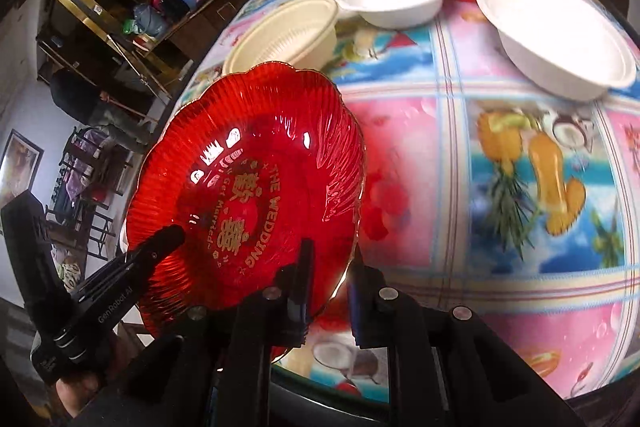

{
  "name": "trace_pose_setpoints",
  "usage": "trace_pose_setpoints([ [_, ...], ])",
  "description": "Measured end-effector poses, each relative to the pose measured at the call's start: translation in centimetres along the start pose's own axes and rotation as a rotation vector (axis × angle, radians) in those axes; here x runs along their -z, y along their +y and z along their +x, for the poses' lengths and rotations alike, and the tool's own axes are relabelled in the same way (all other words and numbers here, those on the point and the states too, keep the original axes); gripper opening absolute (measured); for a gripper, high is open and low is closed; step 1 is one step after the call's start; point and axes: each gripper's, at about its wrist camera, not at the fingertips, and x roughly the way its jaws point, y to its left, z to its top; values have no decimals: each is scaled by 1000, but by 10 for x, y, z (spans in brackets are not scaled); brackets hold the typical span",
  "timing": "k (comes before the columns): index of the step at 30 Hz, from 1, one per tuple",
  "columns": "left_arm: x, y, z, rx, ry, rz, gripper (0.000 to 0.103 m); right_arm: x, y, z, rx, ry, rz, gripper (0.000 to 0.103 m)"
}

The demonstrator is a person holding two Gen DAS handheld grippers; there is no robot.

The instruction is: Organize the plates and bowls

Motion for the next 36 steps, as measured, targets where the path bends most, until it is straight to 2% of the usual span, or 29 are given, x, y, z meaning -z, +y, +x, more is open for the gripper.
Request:
trace_pose_setpoints([
  [6, 8, -4, 11, 13, 37, -5, 17, 2, -4, 4, 16, 16, 10, 18],
  [10, 10, -3, 10, 27, 32, 8, 17, 3, -1, 6, 22, 21, -10, 22],
  [12, 8, 3, 5, 35, 30, -2, 21, 3, -2, 3, 20, 11, -7, 23],
  [13, 5, 7, 2, 42, 27, -11, 34, 2, -4, -1, 19, -1, 1, 28],
  [14, 2, 12, -3, 50, 22, -25, 52, 0, -6, -4, 17, -11, 10, 33],
  [16, -8, 27, -16, 64, -15, -69, 70, -3, -12, -16, 17, -41, 29, 41],
  [17, -15, 33, -24, 52, -49, -85, 76, -6, -16, -22, 15, -58, 39, 42],
  [20, -41, 47, -44, -9, -151, -97, 82, -22, -25, -42, -20, -112, 67, 56],
  [22, -64, 52, -48, 1, -173, -107, 83, -36, -23, -53, -50, -146, 59, 64],
  [26, -98, 45, -32, -19, -152, -80, 83, -66, -13, -57, -107, -167, 43, 65],
  [30, -123, 22, -6, 39, -75, -41, 82, -93, -5, -41, -157, -129, 59, 68],
  [36, -150, -14, 27, -10, -34, 74, 82, -134, -6, -3, -192, -62, 131, 68],
])
